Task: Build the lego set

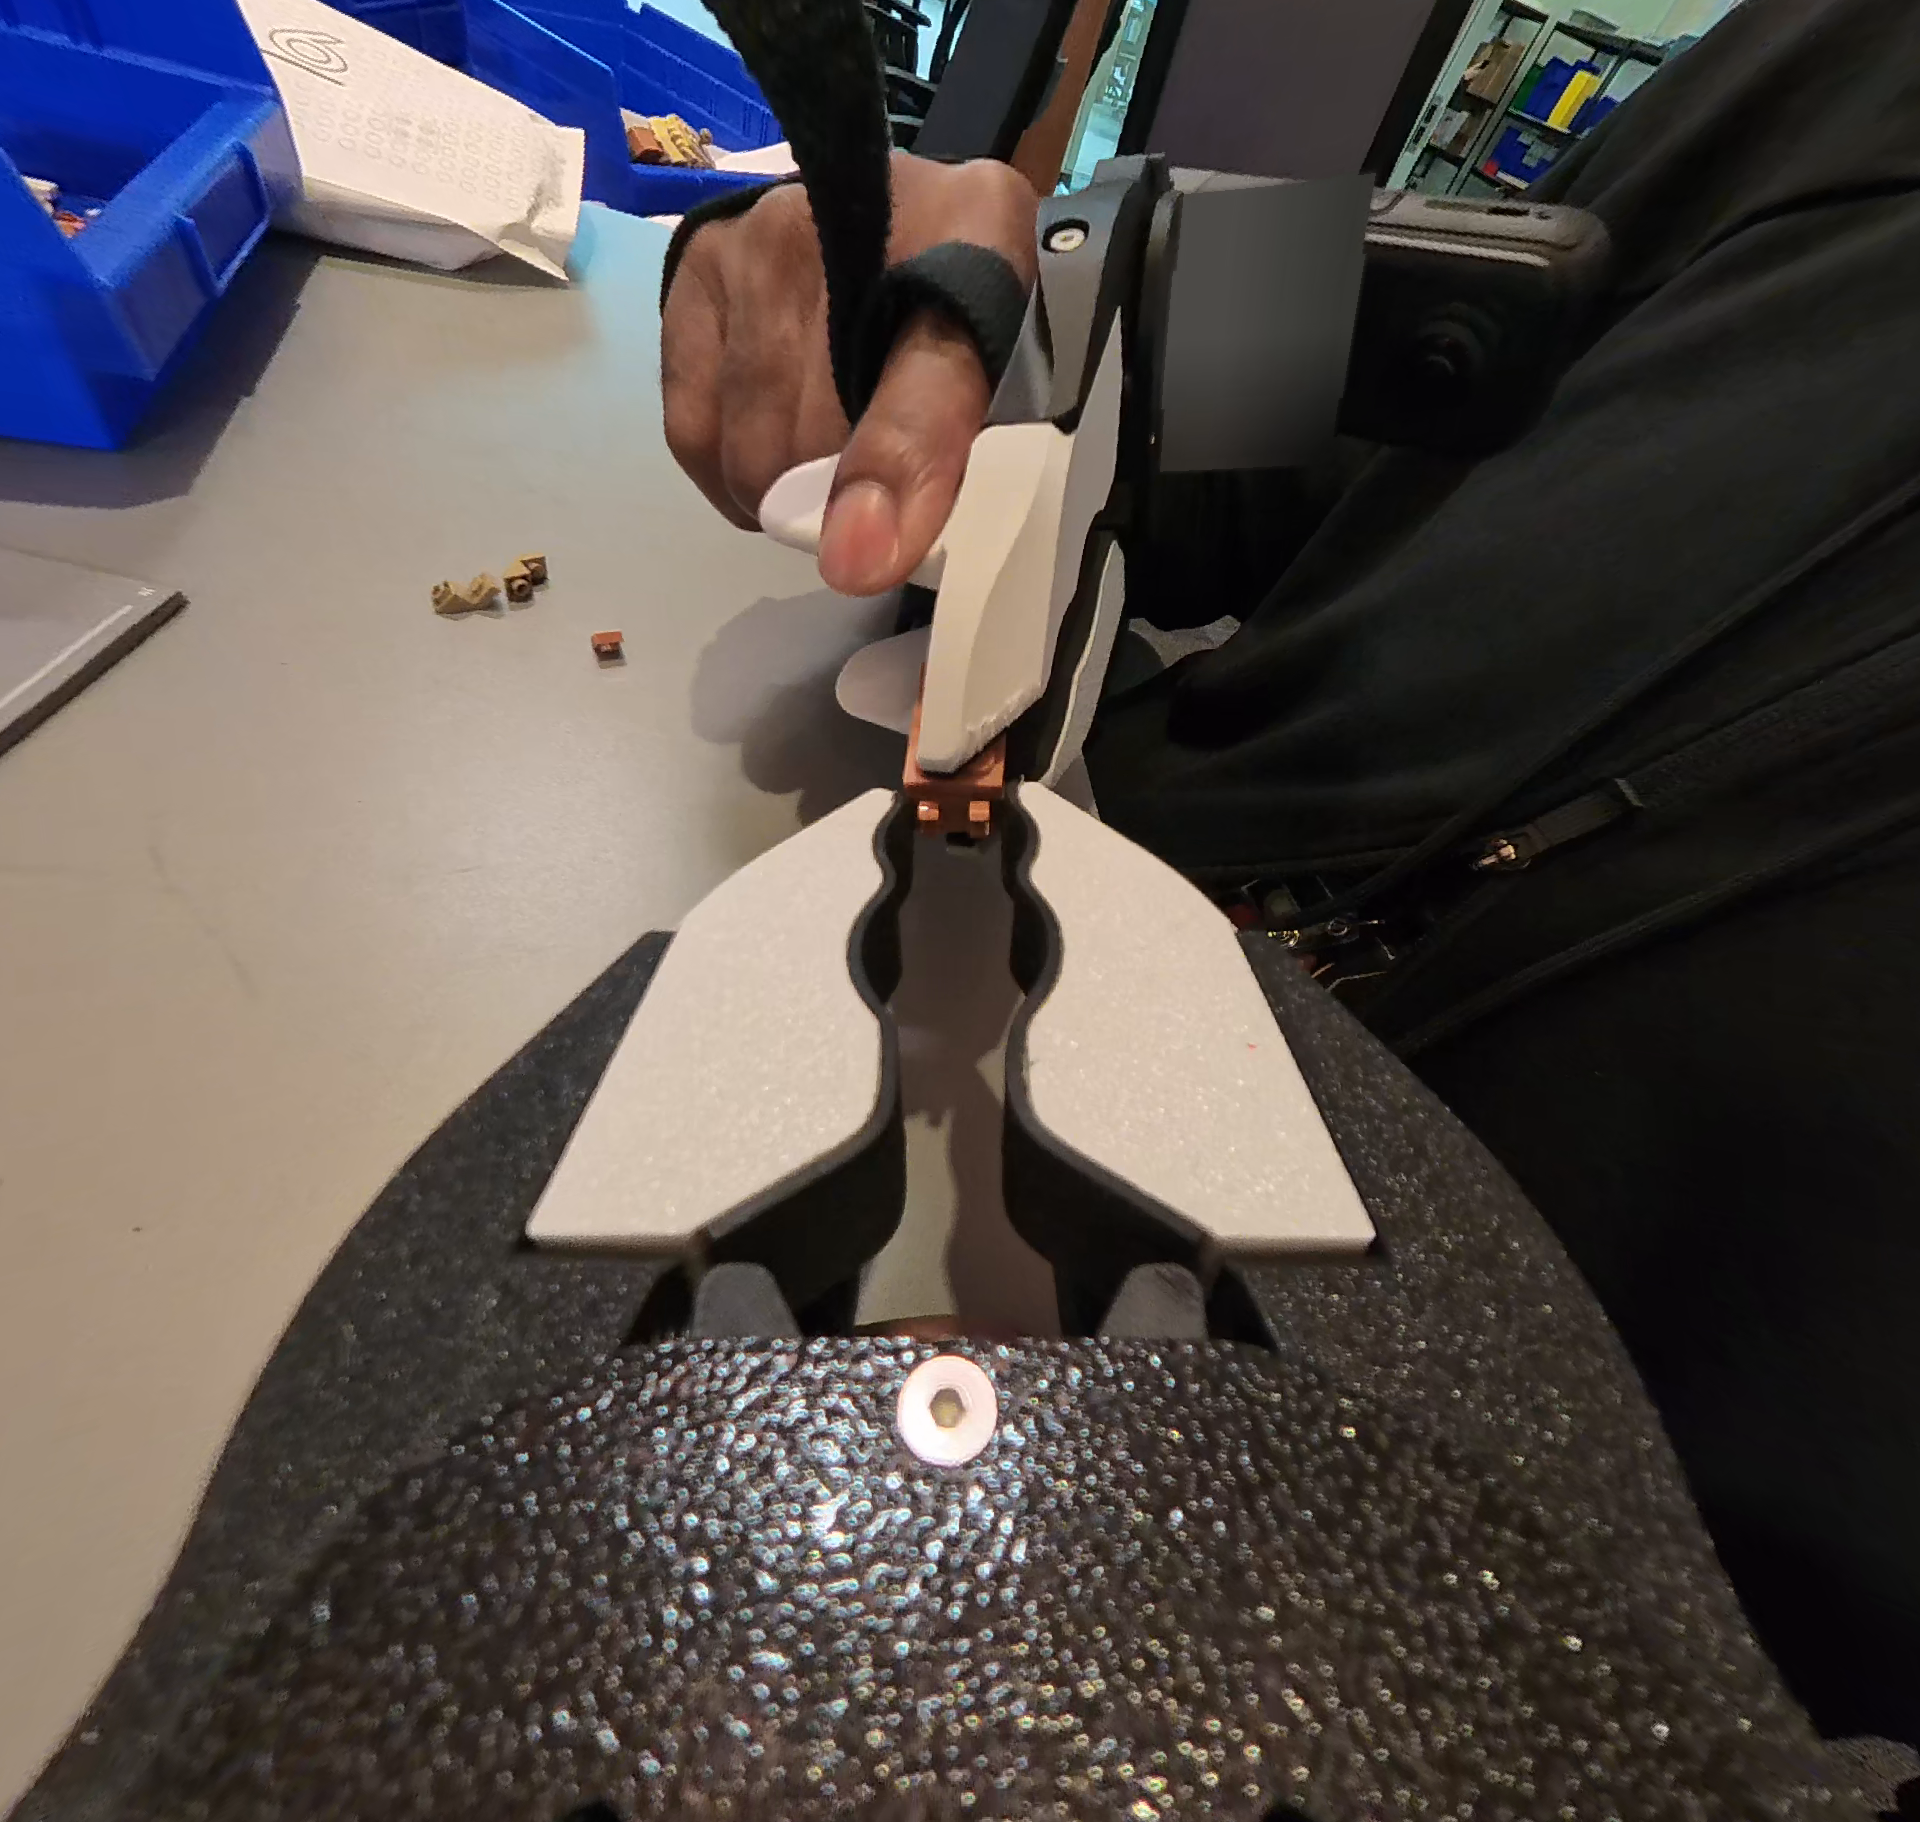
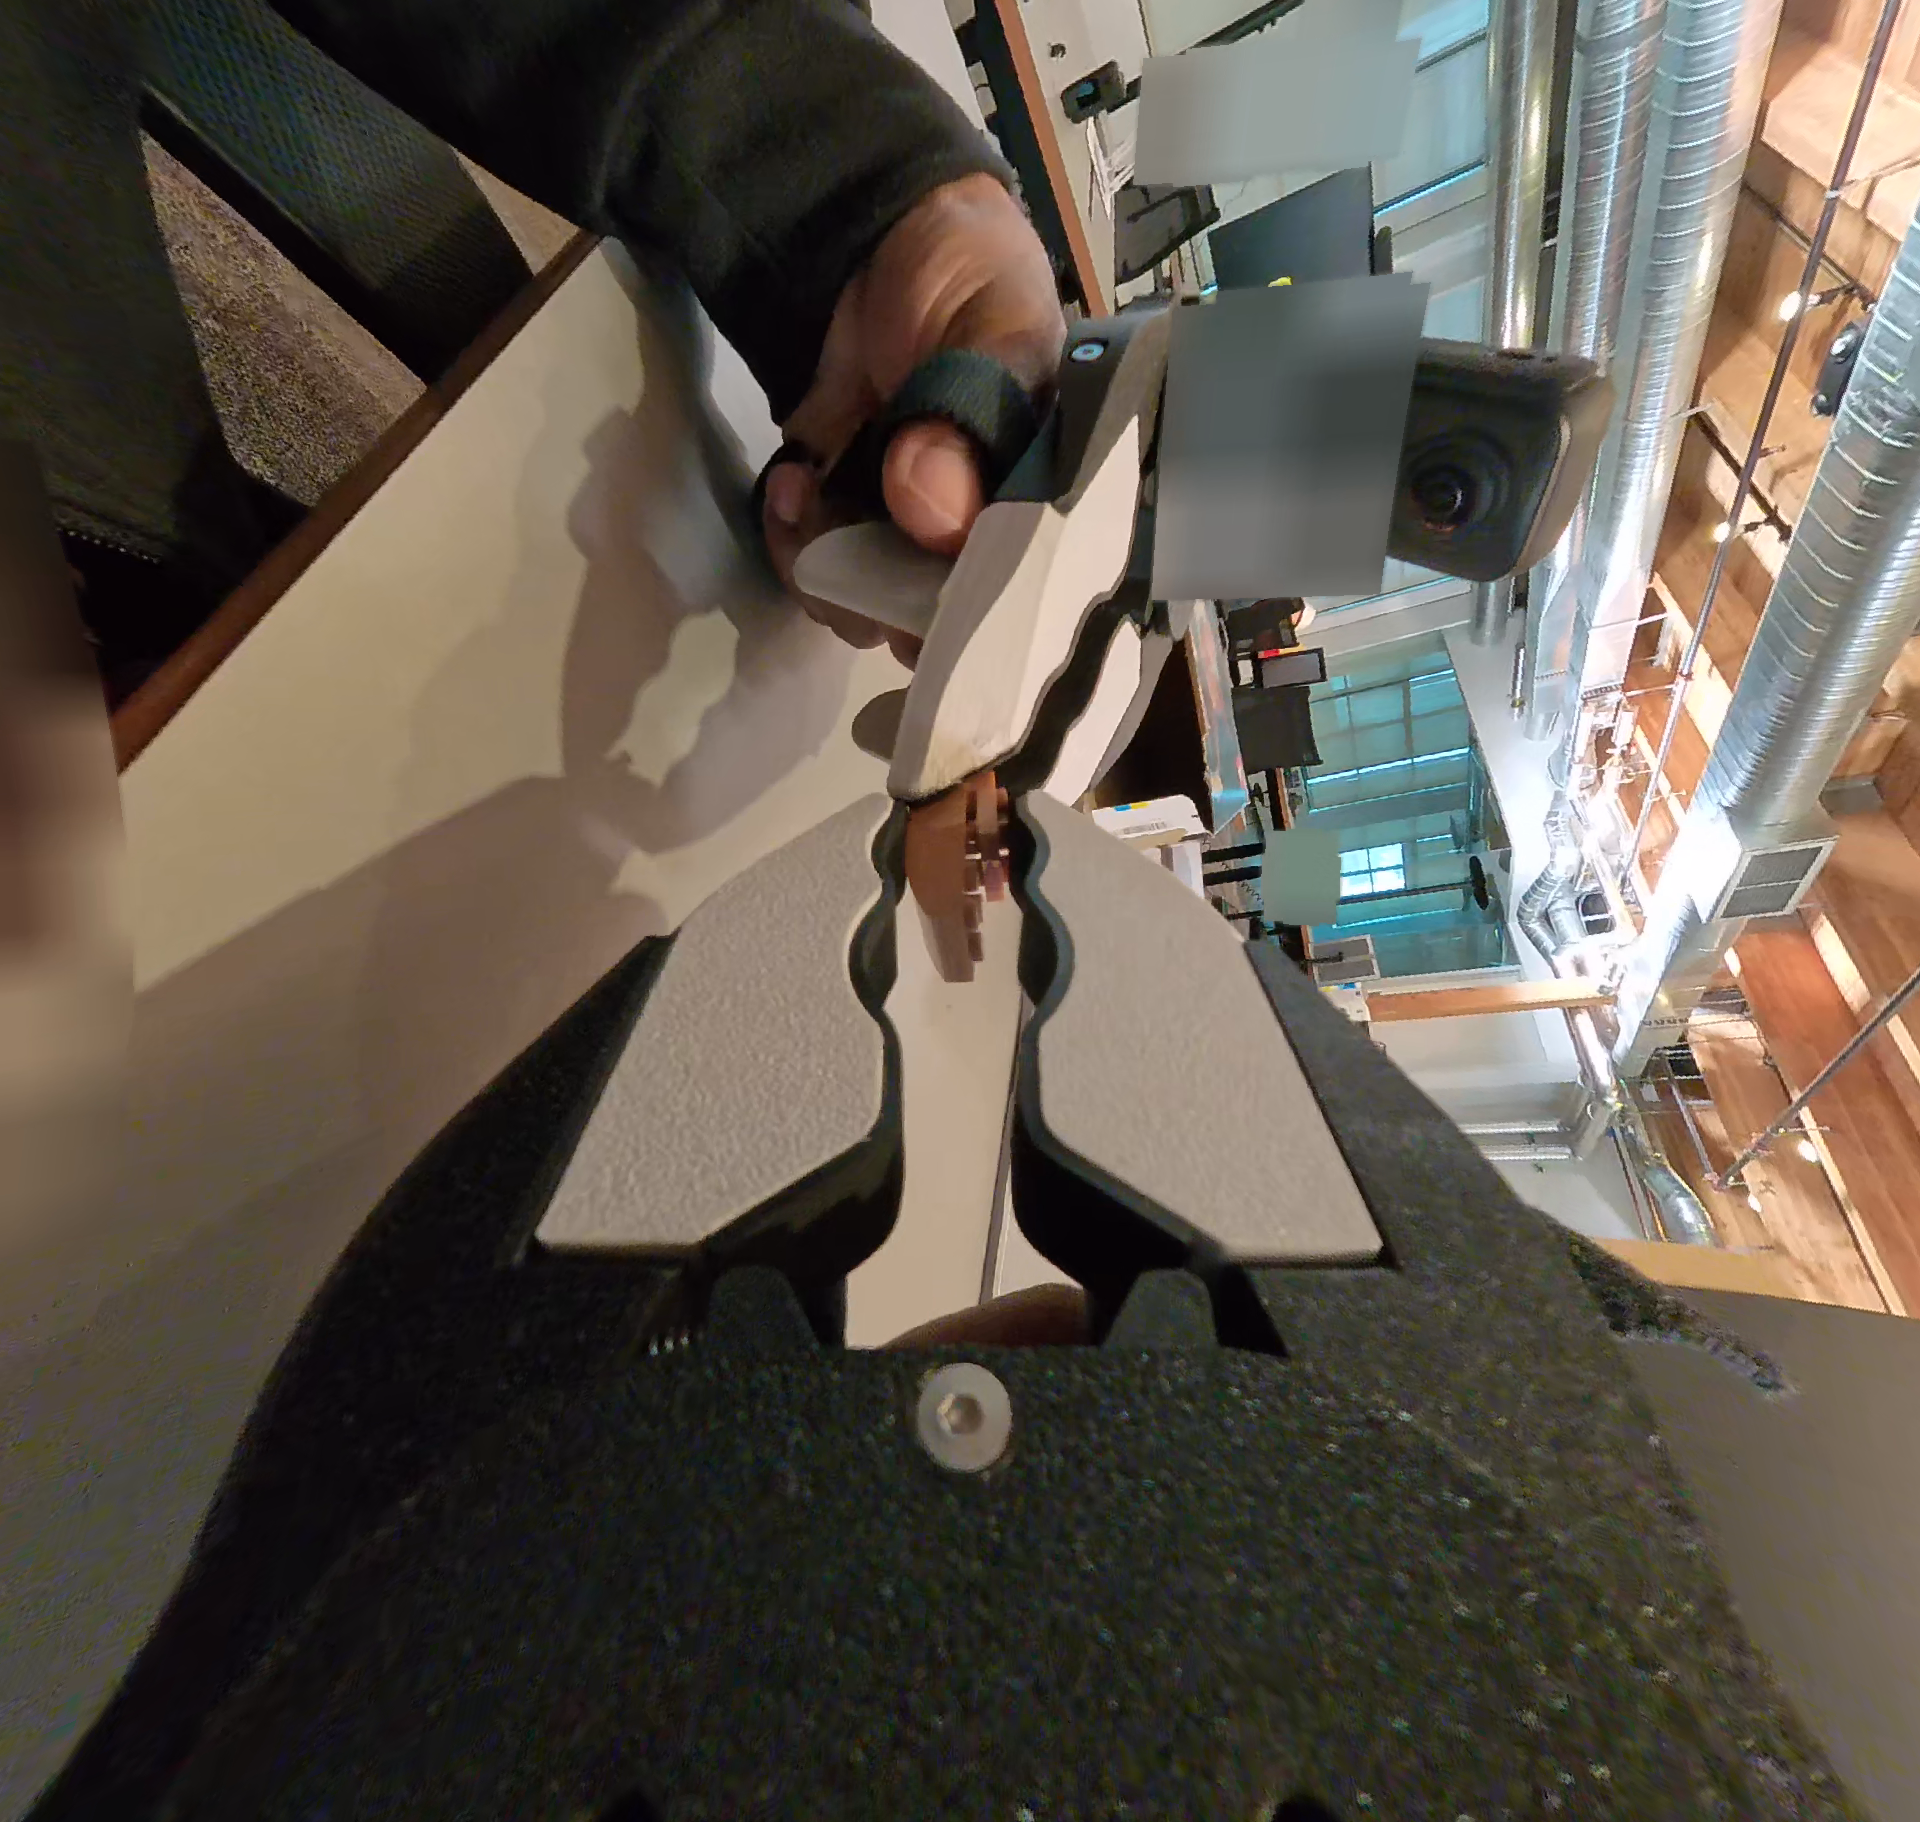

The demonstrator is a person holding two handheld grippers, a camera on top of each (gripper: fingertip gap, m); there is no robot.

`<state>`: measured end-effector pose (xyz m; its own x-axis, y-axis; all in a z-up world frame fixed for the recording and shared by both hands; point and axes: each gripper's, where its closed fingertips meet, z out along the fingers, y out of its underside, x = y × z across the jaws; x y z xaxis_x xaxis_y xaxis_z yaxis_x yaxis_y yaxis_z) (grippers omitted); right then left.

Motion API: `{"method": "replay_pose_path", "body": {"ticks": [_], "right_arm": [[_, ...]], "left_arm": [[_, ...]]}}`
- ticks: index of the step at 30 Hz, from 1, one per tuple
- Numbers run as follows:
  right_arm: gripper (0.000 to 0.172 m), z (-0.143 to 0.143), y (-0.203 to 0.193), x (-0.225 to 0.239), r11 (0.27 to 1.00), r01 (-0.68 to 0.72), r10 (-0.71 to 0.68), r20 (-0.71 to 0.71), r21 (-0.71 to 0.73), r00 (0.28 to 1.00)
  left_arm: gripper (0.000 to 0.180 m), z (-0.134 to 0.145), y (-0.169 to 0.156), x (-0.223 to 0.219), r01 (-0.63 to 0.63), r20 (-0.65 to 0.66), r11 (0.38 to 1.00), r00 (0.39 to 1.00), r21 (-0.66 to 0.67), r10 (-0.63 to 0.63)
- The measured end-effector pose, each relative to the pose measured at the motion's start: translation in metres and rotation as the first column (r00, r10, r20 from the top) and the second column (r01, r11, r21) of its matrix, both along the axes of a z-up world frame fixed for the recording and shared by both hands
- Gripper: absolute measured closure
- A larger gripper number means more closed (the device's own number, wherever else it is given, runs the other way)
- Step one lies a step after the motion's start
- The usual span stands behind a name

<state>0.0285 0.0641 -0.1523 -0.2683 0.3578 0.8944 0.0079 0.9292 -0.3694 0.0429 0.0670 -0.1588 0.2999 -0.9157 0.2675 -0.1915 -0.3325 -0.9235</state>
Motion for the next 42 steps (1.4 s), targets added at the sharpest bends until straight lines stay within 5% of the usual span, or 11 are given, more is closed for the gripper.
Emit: {"method": "replay_pose_path", "body": {"ticks": [17,32,42], "right_arm": [[0.154,0.001,0.003,0.000,0.999,0.041,-0.041,0.015,0.007,0.999],[0.155,0.030,0.010,-0.001,0.991,0.069,-0.086,-0.148,-0.111,0.985],[0.155,0.041,0.004,0.002,0.997,0.073,-0.069,-0.286,0.004,0.956]], "left_arm": [[0.165,0.000,0.001,0.000,-0.001,0.012,1.000,1.000,-0.013,0.001],[0.161,0.019,0.006,-0.009,-0.054,0.160,0.998,0.985,-0.013,0.056],[0.156,0.033,-0.001,0.001,-0.020,0.262,1.000,0.965,-0.002,0.020]]}}
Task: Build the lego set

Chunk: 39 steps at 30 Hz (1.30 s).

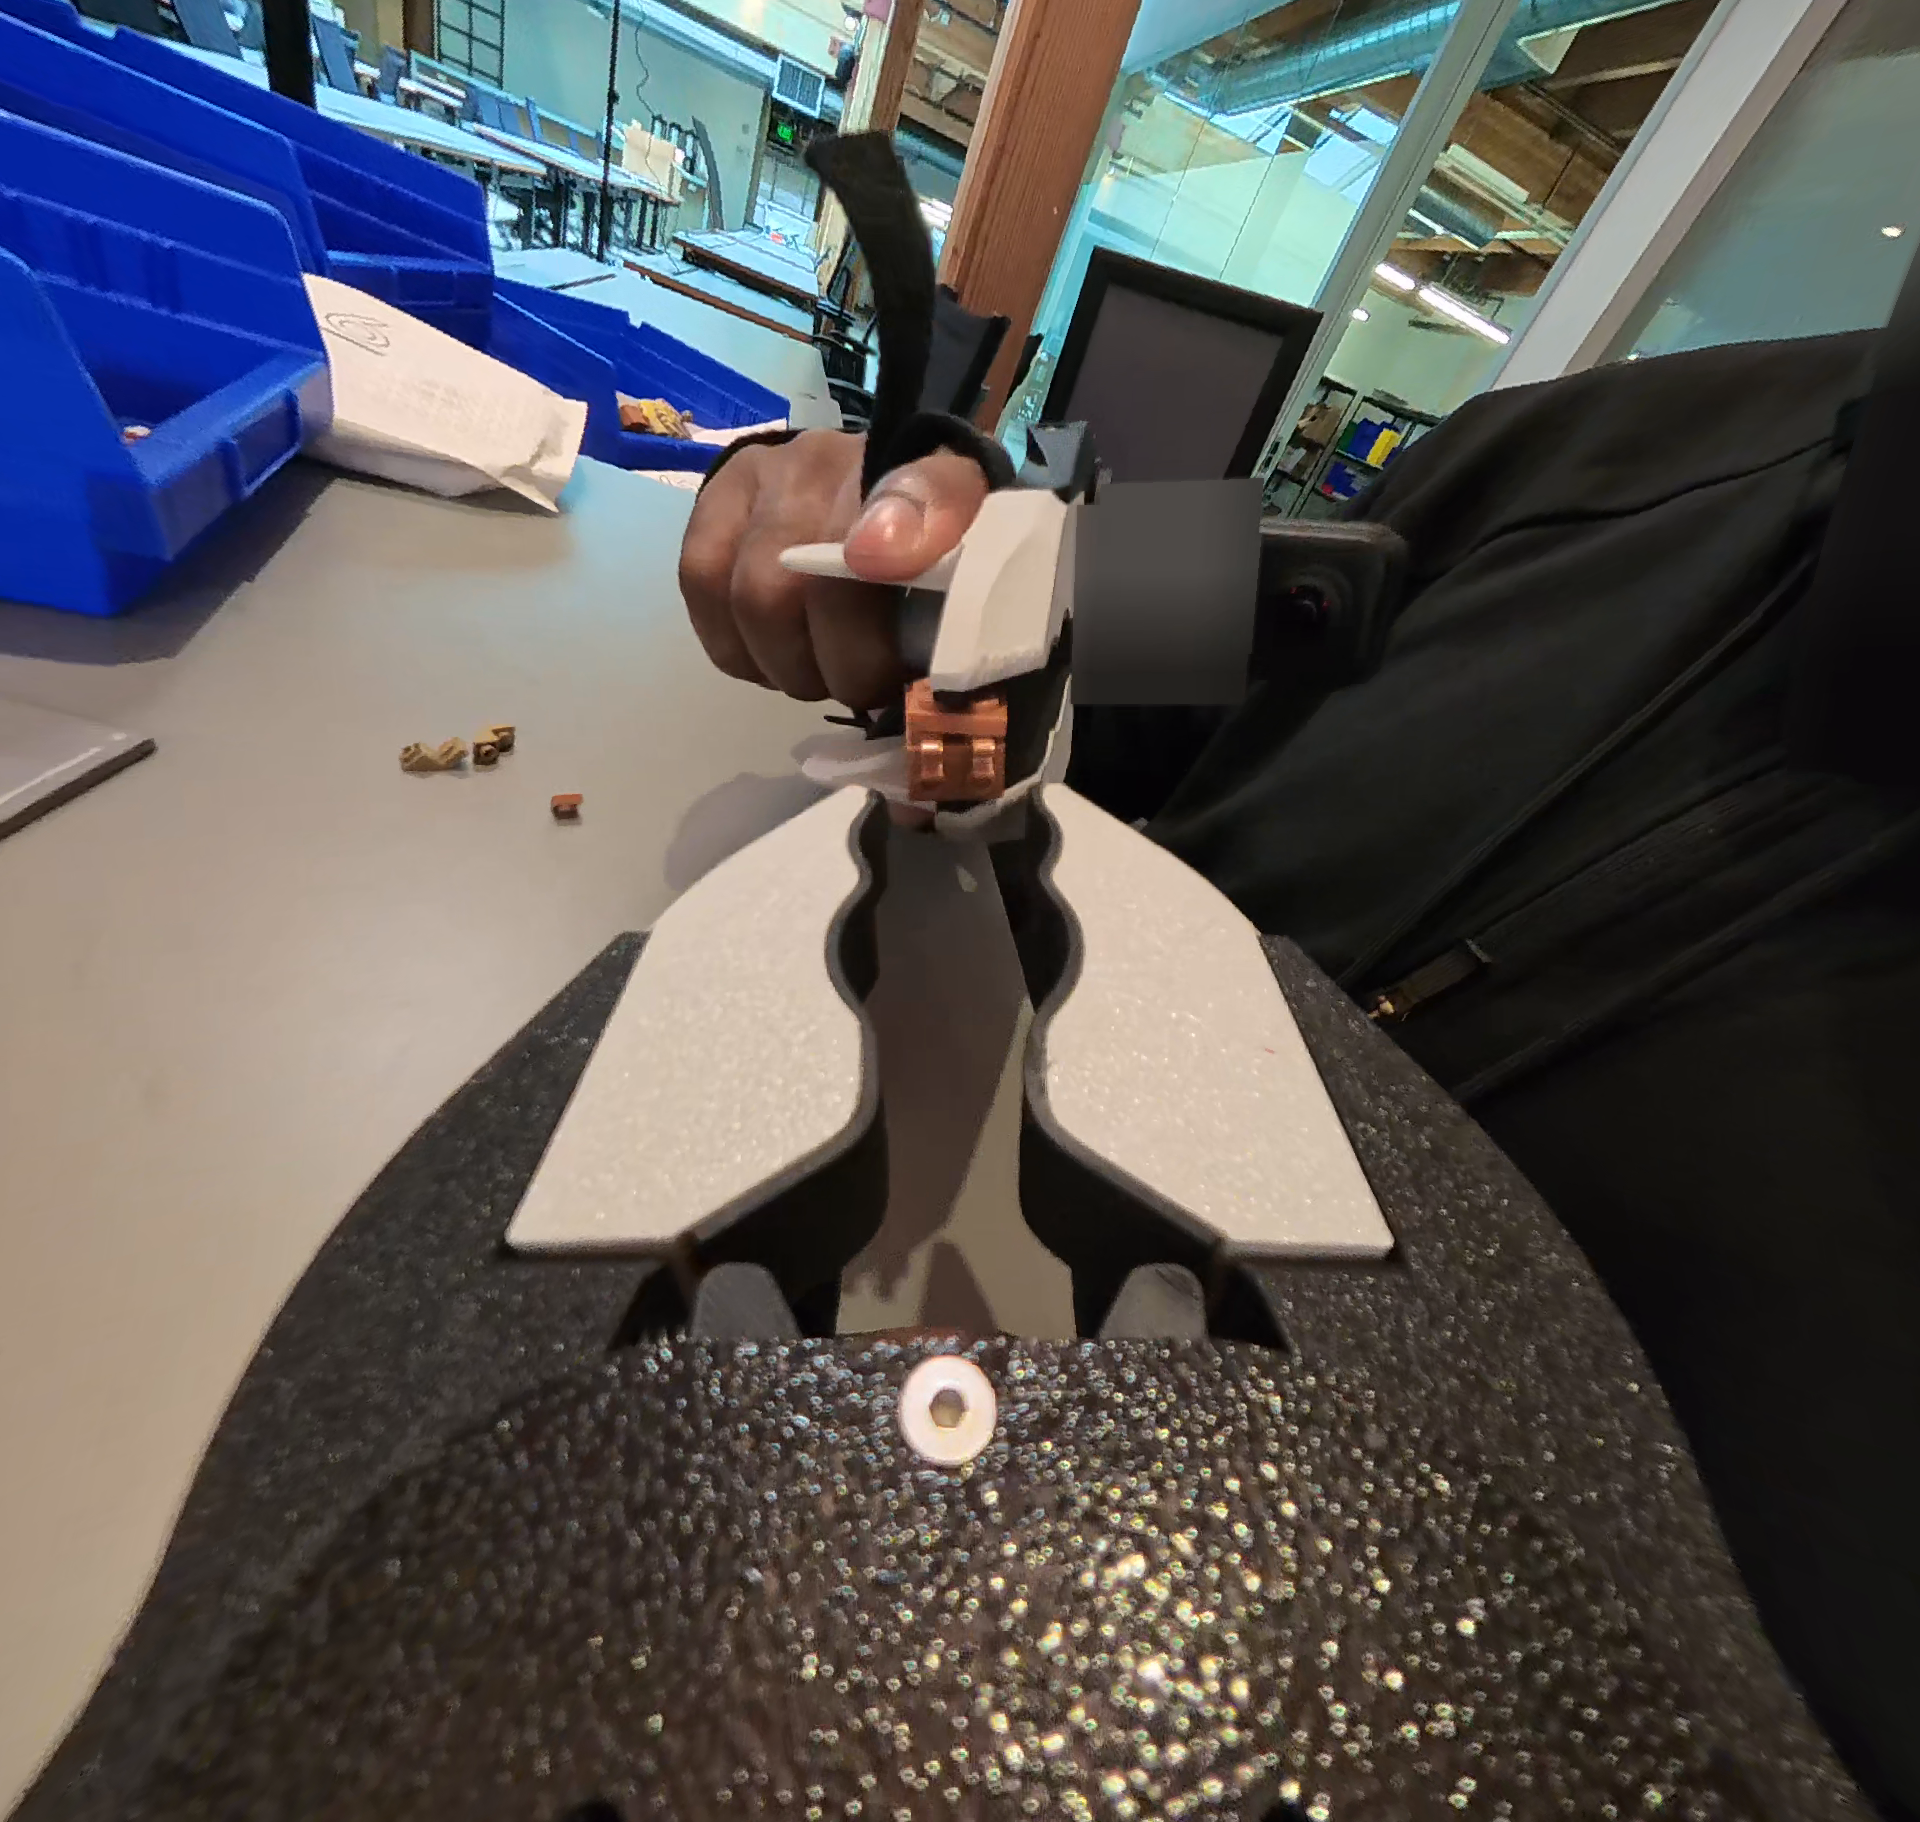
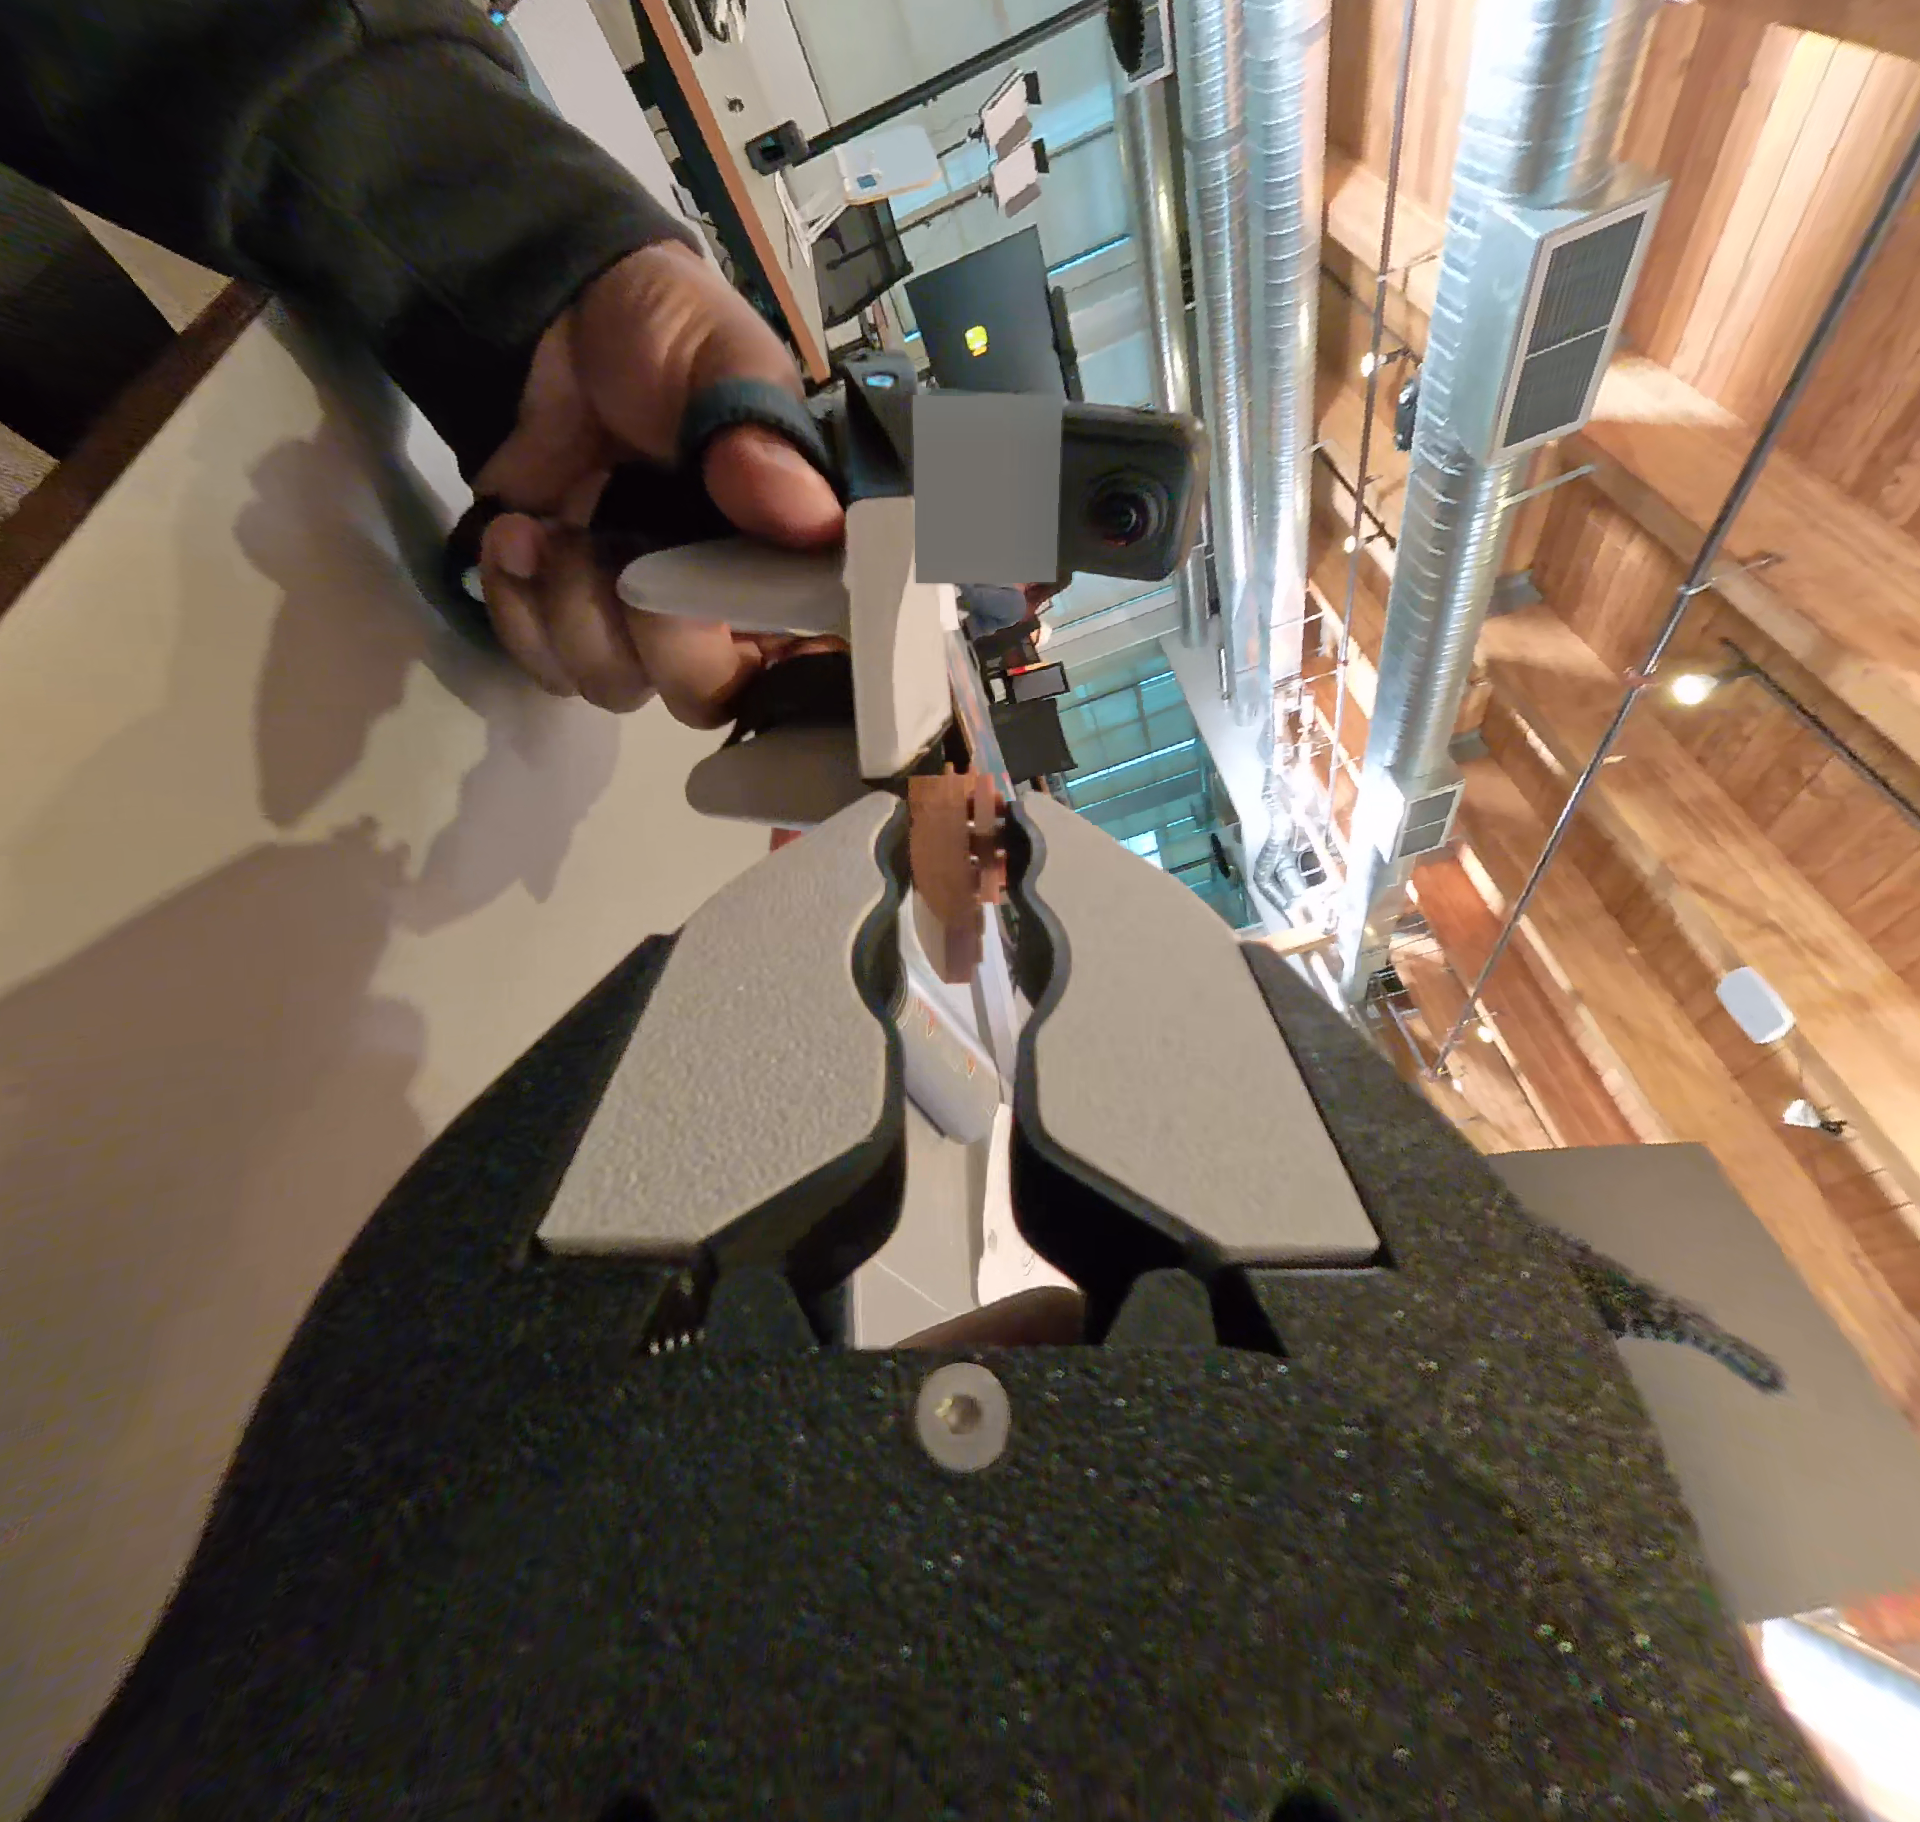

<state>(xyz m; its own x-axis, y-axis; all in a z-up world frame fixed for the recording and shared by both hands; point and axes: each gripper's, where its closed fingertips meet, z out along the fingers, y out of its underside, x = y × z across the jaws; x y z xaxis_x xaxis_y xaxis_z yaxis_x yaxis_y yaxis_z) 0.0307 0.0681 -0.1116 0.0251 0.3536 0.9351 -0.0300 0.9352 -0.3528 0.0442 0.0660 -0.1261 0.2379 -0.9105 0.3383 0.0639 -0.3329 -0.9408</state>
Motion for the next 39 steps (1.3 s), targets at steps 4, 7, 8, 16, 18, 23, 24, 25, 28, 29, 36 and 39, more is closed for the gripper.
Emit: {"method": "replay_pose_path", "body": {"ticks": [4,7,8,16,18,23,24,25,28,29,36,39], "right_arm": [[0.155,0.003,-0.001,0.001,1.000,0.001,0.000,-0.030,0.018,1.000],[0.155,0.005,-0.004,0.002,1.000,-0.025,0.025,-0.045,0.007,0.999],[0.155,0.005,-0.005,0.003,0.999,-0.036,0.036,-0.047,0.001,0.998],[0.154,0.006,-0.014,0.007,0.991,-0.119,0.117,-0.036,-0.065,0.992],[0.155,0.007,-0.015,0.008,0.990,-0.123,0.121,-0.037,-0.070,0.992],[0.155,0.006,-0.014,0.008,0.987,-0.130,0.129,-0.013,-0.090,0.992],[0.155,0.005,-0.014,0.008,0.987,-0.132,0.132,-0.005,-0.096,0.991],[0.155,0.005,-0.014,0.009,0.986,-0.133,0.134,0.003,-0.098,0.991],[0.155,0.004,-0.015,0.010,0.985,-0.137,0.140,0.020,-0.102,0.990],[0.156,0.004,-0.015,0.010,0.986,-0.135,0.138,0.022,-0.102,0.990],[0.156,0.001,-0.017,0.011,0.980,-0.140,0.151,0.067,-0.140,0.986],[0.157,0.000,-0.017,0.012,0.978,-0.139,0.154,0.087,-0.154,0.984]], "left_arm": [[0.161,0.007,0.000,0.002,-0.024,0.044,0.999,0.999,0.035,0.022],[0.163,0.009,-0.002,0.003,-0.023,0.058,0.998,0.998,0.055,0.019],[0.164,0.010,-0.003,0.003,-0.021,0.061,0.998,0.998,0.063,0.017],[0.164,0.011,-0.011,0.008,0.027,0.054,0.994,0.998,0.103,-0.032],[0.165,0.012,-0.012,0.008,0.034,0.062,0.994,0.997,0.104,-0.040],[0.165,0.012,-0.012,0.009,0.035,0.058,0.994,0.997,0.102,-0.042],[0.165,0.011,-0.012,0.009,0.037,0.055,0.994,0.998,0.101,-0.043],[0.165,0.011,-0.012,0.010,0.038,0.051,0.994,0.998,0.100,-0.043],[0.165,0.010,-0.013,0.011,0.049,0.045,0.994,0.998,0.096,-0.053],[0.165,0.010,-0.013,0.011,0.050,0.046,0.994,0.997,0.094,-0.055],[0.165,0.009,-0.014,0.013,0.071,0.037,0.994,0.997,0.086,-0.074],[0.165,0.008,-0.015,0.013,0.078,0.035,0.994,0.996,0.082,-0.081]]}}
